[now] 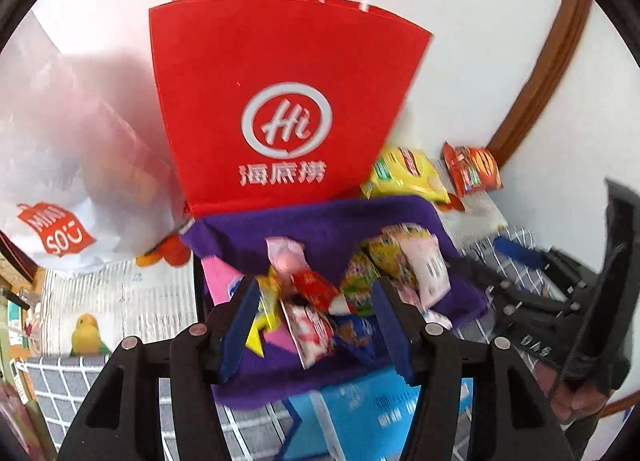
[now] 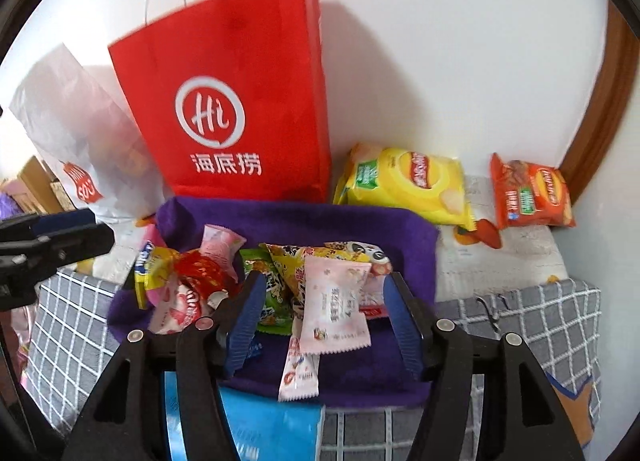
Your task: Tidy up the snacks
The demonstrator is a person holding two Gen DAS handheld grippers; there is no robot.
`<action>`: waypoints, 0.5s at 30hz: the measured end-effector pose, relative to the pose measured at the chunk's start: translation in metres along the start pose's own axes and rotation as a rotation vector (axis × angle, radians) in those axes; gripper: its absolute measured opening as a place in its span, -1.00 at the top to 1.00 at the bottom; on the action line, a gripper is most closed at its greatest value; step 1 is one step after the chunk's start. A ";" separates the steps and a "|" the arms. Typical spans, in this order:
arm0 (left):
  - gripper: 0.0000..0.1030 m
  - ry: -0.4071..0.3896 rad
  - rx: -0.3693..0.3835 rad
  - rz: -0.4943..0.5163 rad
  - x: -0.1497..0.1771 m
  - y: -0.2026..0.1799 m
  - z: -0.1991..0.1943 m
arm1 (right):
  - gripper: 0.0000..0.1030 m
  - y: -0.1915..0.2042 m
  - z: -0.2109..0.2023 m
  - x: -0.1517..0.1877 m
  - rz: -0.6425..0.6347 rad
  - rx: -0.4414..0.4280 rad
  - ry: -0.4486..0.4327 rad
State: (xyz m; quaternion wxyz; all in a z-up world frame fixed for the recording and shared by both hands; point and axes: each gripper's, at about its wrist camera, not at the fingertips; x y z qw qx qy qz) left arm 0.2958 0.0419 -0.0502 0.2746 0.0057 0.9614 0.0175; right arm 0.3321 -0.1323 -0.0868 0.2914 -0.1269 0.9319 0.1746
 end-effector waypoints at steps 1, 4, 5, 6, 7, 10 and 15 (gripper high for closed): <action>-0.09 0.002 0.002 0.015 0.004 -0.003 -0.005 | -0.23 0.002 -0.008 0.001 -0.003 0.007 -0.009; -0.10 -0.019 -0.003 0.026 0.020 -0.008 -0.028 | -0.28 0.011 -0.034 0.008 -0.001 0.017 -0.041; -0.12 -0.026 0.003 0.021 0.023 -0.007 -0.035 | -0.28 0.015 -0.043 0.011 -0.003 0.008 -0.049; -0.15 -0.032 0.008 0.018 0.030 -0.008 -0.045 | -0.28 0.019 -0.052 0.016 -0.006 0.002 -0.053; -0.16 -0.035 0.008 0.018 0.034 -0.009 -0.051 | -0.28 0.021 -0.058 0.019 -0.008 0.002 -0.056; -0.22 -0.051 0.001 0.016 0.051 -0.011 -0.074 | -0.28 0.033 -0.079 0.034 -0.015 0.017 -0.067; -0.35 -0.076 0.006 -0.017 0.077 -0.011 -0.112 | -0.30 0.050 -0.118 0.064 -0.042 0.018 -0.080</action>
Point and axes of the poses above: each gripper's, at about its wrist camera, not at the fingertips, and z roughly the way its jaws point, y to its left, x to its underside, and after that the axes turned 14 degrees about -x, right-handed
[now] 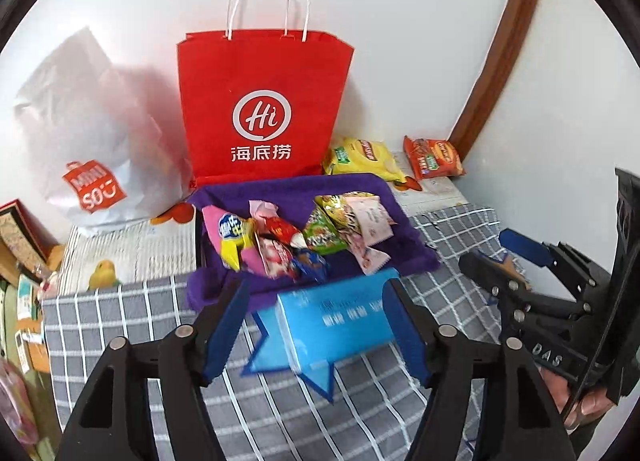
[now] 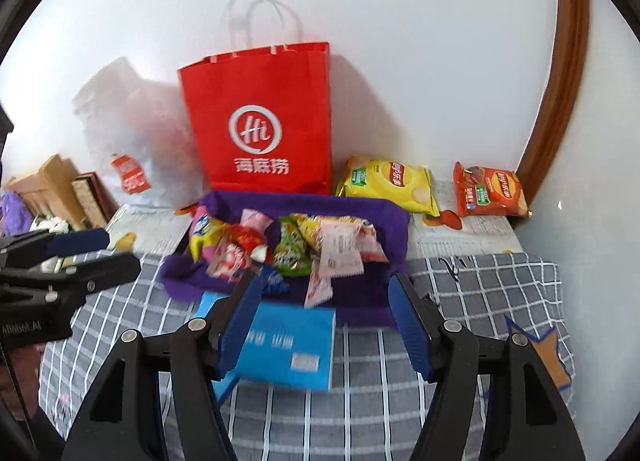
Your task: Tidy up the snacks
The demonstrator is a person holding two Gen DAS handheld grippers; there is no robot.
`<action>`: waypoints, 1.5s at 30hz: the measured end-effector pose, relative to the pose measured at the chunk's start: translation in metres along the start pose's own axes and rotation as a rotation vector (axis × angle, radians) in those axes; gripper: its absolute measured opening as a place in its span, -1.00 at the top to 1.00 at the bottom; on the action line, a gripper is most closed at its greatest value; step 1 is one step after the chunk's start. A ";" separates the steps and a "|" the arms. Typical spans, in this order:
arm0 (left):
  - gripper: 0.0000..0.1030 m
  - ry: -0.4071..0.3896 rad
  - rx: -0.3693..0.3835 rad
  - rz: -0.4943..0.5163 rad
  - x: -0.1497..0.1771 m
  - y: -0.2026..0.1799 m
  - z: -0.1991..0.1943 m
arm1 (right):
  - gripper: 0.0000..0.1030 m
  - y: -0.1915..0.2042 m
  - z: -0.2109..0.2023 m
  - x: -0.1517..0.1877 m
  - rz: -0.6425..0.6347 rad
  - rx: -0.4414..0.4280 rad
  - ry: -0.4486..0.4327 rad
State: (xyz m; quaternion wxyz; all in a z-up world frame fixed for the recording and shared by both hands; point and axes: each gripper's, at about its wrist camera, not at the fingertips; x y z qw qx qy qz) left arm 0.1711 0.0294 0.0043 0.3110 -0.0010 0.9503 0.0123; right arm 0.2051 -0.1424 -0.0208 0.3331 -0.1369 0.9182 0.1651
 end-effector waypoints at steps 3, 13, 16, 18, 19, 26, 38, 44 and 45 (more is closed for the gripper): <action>-0.45 -0.025 -0.019 -0.013 0.013 -0.003 -0.023 | -0.40 0.009 -0.026 0.014 -0.014 0.001 -0.011; -0.64 -0.078 -0.056 -0.030 0.067 -0.023 -0.073 | -0.48 0.015 -0.082 0.067 0.049 -0.007 0.006; -0.73 -0.095 -0.070 -0.025 0.084 -0.030 -0.084 | -0.69 0.018 -0.102 0.084 0.045 0.017 -0.020; -0.73 -0.098 -0.072 -0.021 0.093 -0.035 -0.089 | -0.81 0.020 -0.111 0.093 0.040 0.033 -0.047; -0.74 -0.100 -0.073 -0.021 0.098 -0.037 -0.092 | -0.81 0.023 -0.118 0.099 0.035 0.041 -0.062; -0.81 -0.130 -0.067 -0.020 0.128 -0.041 -0.114 | -0.91 0.030 -0.148 0.126 0.025 0.047 -0.093; -0.86 -0.185 -0.093 -0.033 0.139 -0.034 -0.135 | -0.91 0.036 -0.180 0.141 0.046 0.099 -0.153; -0.86 -0.186 -0.111 -0.028 0.141 -0.034 -0.135 | -0.91 0.036 -0.181 0.144 0.055 0.094 -0.153; -0.86 -0.185 -0.111 -0.027 0.141 -0.034 -0.135 | -0.91 0.036 -0.182 0.145 0.055 0.092 -0.153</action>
Point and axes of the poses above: each gripper's, at about its wrist camera, not at the fingertips, and z roughly the way its jaws point, y to its left, x to its underside, and after that the axes turned 14 degrees about -x, right-handed
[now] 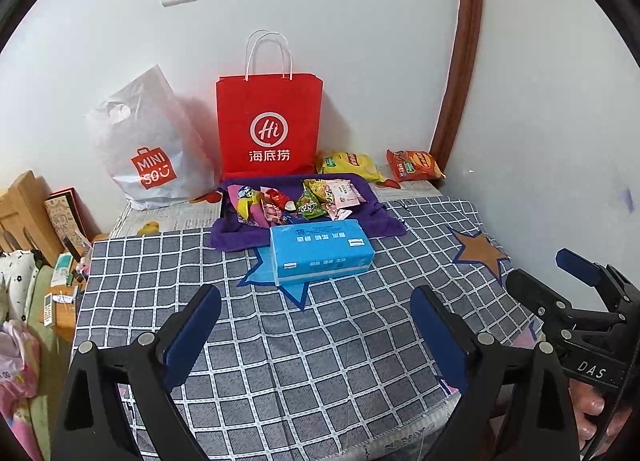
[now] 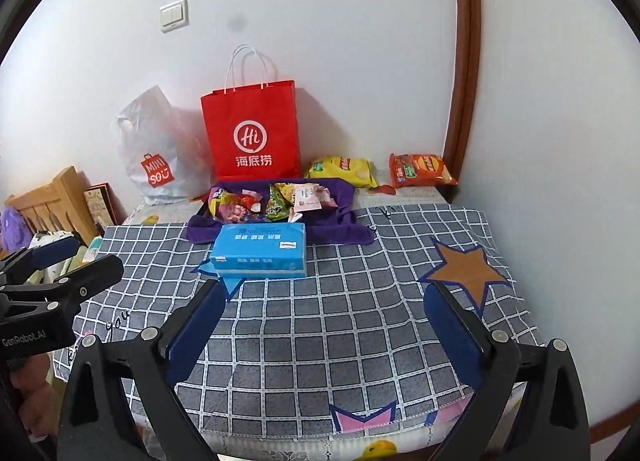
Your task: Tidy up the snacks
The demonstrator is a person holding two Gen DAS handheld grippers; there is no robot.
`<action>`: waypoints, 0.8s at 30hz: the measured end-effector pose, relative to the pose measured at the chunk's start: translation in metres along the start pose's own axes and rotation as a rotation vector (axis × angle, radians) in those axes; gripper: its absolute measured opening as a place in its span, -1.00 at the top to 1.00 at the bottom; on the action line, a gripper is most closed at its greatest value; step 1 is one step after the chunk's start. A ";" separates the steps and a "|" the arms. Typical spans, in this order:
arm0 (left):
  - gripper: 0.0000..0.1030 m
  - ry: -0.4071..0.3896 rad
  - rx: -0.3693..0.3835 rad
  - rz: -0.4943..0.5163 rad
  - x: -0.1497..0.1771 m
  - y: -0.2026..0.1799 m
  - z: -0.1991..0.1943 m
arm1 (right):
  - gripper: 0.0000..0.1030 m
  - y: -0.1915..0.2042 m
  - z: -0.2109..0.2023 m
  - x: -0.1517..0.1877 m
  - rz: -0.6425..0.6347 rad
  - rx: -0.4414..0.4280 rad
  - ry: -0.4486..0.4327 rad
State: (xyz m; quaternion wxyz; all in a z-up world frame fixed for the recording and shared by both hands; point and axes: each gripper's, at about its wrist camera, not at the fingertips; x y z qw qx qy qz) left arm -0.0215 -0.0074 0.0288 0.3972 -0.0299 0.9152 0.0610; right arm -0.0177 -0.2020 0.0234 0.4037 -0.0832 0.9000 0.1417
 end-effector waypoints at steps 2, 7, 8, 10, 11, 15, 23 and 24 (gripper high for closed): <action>-0.86 0.001 0.001 0.003 0.000 -0.002 0.000 | -0.91 0.000 0.000 0.001 0.001 -0.003 0.001; -0.86 0.005 0.002 0.007 0.002 -0.002 0.000 | -0.91 0.001 0.002 0.001 0.000 -0.006 0.004; -0.86 0.005 0.002 0.008 0.002 -0.003 0.000 | -0.91 0.001 0.002 0.002 -0.002 -0.005 0.004; -0.86 0.004 0.001 0.008 0.002 -0.003 -0.001 | -0.91 0.002 0.000 0.002 -0.003 -0.004 0.001; -0.86 0.004 0.001 0.008 0.002 -0.003 -0.002 | -0.91 0.002 0.000 0.003 -0.002 -0.005 0.001; -0.86 0.001 0.003 0.011 0.001 -0.003 -0.003 | -0.91 0.002 -0.002 0.003 -0.001 -0.003 -0.005; -0.86 -0.002 0.002 0.008 0.001 -0.001 -0.004 | -0.91 0.002 -0.006 0.002 0.000 0.002 -0.011; -0.86 -0.002 0.001 0.008 0.001 -0.001 -0.005 | -0.91 0.002 -0.007 0.002 0.000 0.002 -0.012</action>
Point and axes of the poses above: each gripper's, at about its wrist camera, not at the fingertips, and z roughly the way its jaws point, y to its left, x to its underside, and after that the axes turned 14 degrees about -x, right-handed
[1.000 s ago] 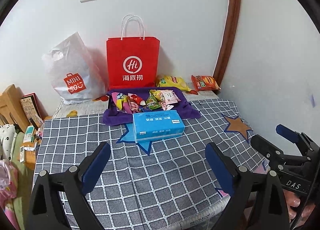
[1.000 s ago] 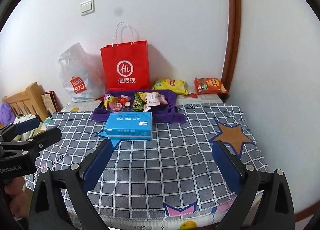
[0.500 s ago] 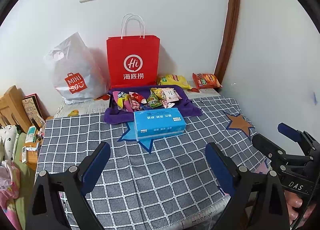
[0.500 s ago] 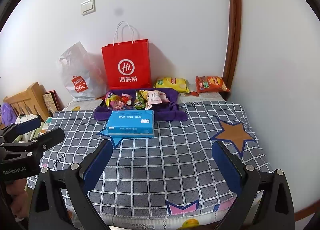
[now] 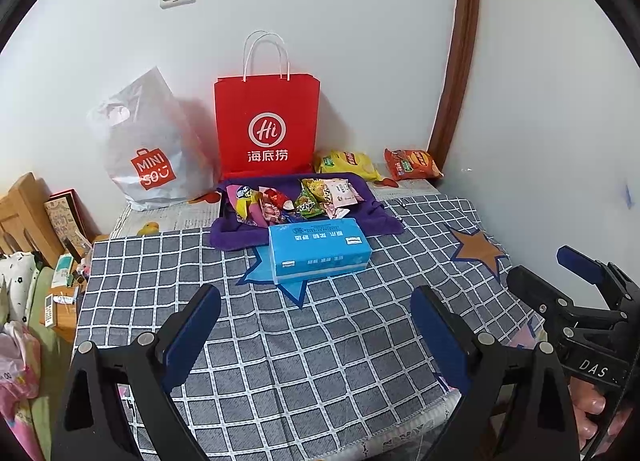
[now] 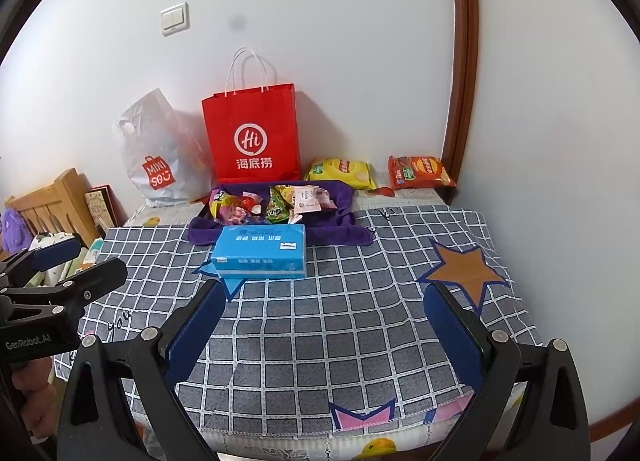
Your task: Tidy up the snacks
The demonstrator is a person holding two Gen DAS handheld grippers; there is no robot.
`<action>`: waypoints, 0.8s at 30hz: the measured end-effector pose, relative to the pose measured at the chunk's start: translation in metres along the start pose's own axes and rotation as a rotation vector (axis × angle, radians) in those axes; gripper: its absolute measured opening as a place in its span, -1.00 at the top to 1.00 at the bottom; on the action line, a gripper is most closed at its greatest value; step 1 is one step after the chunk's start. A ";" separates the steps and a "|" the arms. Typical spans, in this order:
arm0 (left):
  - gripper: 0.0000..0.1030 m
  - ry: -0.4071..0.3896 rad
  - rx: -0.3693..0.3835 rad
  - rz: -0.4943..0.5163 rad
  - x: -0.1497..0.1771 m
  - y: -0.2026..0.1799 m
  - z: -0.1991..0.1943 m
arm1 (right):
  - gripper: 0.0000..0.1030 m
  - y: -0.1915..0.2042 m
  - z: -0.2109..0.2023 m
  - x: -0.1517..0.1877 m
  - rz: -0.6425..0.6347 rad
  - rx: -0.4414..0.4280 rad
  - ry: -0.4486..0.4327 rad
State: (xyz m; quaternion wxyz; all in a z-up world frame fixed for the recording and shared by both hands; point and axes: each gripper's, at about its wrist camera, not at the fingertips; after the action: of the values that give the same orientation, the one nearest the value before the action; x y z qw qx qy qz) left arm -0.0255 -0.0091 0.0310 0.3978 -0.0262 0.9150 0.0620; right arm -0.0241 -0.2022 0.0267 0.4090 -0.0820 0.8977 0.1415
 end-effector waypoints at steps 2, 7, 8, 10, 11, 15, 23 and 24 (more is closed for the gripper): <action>-0.86 0.001 -0.002 -0.002 0.000 0.001 0.000 | -0.91 0.000 0.000 -0.001 0.000 -0.001 -0.001; -0.86 0.004 -0.003 -0.011 0.001 0.005 0.000 | -0.91 0.000 0.000 -0.001 -0.003 -0.001 0.001; -0.86 0.005 -0.003 -0.011 0.001 0.006 0.000 | -0.91 0.000 0.000 -0.001 -0.004 -0.002 0.001; -0.86 0.005 -0.002 -0.013 0.001 0.007 0.000 | -0.91 0.001 0.000 -0.001 -0.003 -0.004 0.001; -0.86 0.005 -0.002 -0.014 0.001 0.008 0.000 | -0.91 0.001 0.000 -0.001 -0.004 -0.004 0.001; -0.86 0.005 0.000 -0.015 0.001 0.009 0.000 | -0.91 0.002 0.001 -0.002 -0.009 -0.003 0.000; -0.87 0.004 0.001 -0.016 0.001 0.009 -0.002 | -0.91 0.003 0.001 -0.002 -0.009 -0.006 -0.003; -0.87 0.005 0.000 -0.016 0.001 0.009 -0.002 | -0.91 0.004 0.001 -0.002 -0.009 -0.005 -0.003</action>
State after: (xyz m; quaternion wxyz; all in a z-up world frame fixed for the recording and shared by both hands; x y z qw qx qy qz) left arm -0.0282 -0.0002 0.0322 0.3962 -0.0336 0.9157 0.0586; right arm -0.0234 -0.1983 0.0279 0.4106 -0.0869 0.8965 0.1421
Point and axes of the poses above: each gripper's, at about its wrist camera, not at the fingertips, and z roughly the way its jaws point, y to its left, x to its underside, and after that the axes turned 14 degrees about -x, right-handed
